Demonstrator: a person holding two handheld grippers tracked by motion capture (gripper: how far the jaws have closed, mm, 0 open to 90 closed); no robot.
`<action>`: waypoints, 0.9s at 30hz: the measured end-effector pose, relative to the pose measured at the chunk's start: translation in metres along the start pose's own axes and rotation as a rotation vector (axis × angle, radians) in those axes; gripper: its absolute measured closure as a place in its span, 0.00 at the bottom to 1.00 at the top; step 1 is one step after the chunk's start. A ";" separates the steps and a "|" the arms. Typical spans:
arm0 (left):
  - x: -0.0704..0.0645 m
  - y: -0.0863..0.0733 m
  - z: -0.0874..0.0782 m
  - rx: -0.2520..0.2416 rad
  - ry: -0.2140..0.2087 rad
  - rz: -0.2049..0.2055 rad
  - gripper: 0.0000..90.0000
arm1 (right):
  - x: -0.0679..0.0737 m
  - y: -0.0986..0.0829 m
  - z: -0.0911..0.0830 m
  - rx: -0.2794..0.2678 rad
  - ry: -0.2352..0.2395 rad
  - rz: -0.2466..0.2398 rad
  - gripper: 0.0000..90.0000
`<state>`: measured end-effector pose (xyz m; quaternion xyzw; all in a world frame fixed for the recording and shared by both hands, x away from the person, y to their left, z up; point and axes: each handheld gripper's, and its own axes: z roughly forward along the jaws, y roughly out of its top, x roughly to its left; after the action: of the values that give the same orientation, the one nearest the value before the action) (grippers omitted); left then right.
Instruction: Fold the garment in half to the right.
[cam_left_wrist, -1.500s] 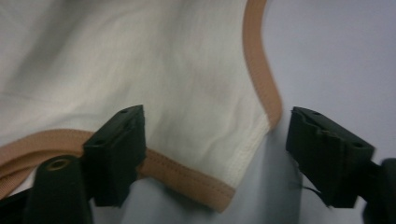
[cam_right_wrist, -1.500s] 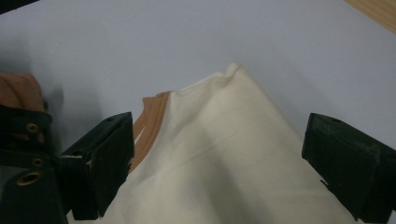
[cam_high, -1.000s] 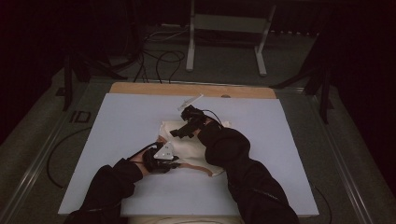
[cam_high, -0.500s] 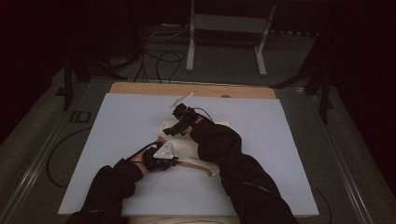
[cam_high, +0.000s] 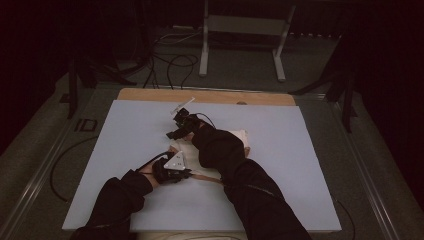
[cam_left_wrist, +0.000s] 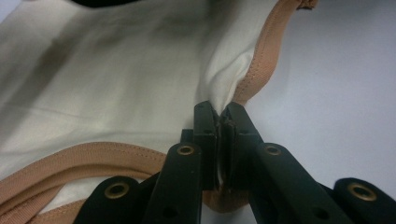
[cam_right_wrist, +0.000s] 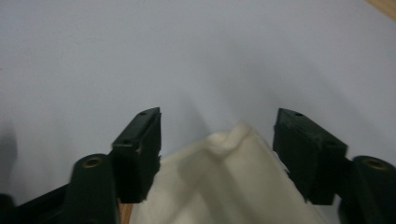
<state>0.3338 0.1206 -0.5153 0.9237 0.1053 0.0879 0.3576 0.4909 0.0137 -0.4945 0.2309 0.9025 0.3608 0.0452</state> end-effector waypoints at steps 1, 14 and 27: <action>0.000 0.000 0.000 -0.002 -0.001 -0.002 0.95 | 0.000 0.001 0.002 0.006 -0.017 0.001 0.41; 0.000 0.000 0.000 -0.004 -0.005 -0.004 0.95 | -0.002 0.001 0.022 0.046 -0.060 -0.007 0.65; 0.000 0.000 0.000 -0.002 -0.005 -0.008 0.95 | 0.001 0.000 0.023 0.096 -0.128 -0.083 0.97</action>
<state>0.3343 0.1208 -0.5156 0.9232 0.1076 0.0842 0.3593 0.4958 0.0291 -0.5113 0.2176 0.9228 0.2996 0.1065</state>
